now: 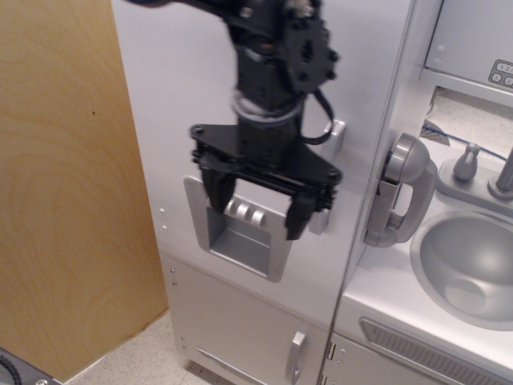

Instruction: Open fridge

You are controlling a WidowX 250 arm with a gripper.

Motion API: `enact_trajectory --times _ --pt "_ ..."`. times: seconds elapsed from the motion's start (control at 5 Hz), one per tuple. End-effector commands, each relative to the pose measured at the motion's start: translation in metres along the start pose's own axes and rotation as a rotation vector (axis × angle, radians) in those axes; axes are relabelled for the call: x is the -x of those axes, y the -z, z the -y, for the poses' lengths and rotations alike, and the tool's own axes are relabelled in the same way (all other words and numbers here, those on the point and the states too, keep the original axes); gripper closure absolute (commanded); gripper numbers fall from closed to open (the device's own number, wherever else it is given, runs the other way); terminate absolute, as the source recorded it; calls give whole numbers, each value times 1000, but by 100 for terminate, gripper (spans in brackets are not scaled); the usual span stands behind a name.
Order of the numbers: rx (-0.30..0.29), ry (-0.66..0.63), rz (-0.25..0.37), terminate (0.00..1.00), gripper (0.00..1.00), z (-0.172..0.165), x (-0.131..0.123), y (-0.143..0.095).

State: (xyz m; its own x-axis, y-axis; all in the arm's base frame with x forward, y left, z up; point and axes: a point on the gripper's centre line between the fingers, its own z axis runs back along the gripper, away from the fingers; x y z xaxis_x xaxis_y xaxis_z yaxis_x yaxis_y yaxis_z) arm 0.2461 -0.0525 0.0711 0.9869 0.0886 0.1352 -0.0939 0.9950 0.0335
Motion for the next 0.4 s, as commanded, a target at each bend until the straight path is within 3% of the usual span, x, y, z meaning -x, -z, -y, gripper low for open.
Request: enact_trajectory --times 0.0,0.2 --pt "74 -30 94 0 0 18 -42 -7" --pt "70 -44 97 0 0 31 -38 5"
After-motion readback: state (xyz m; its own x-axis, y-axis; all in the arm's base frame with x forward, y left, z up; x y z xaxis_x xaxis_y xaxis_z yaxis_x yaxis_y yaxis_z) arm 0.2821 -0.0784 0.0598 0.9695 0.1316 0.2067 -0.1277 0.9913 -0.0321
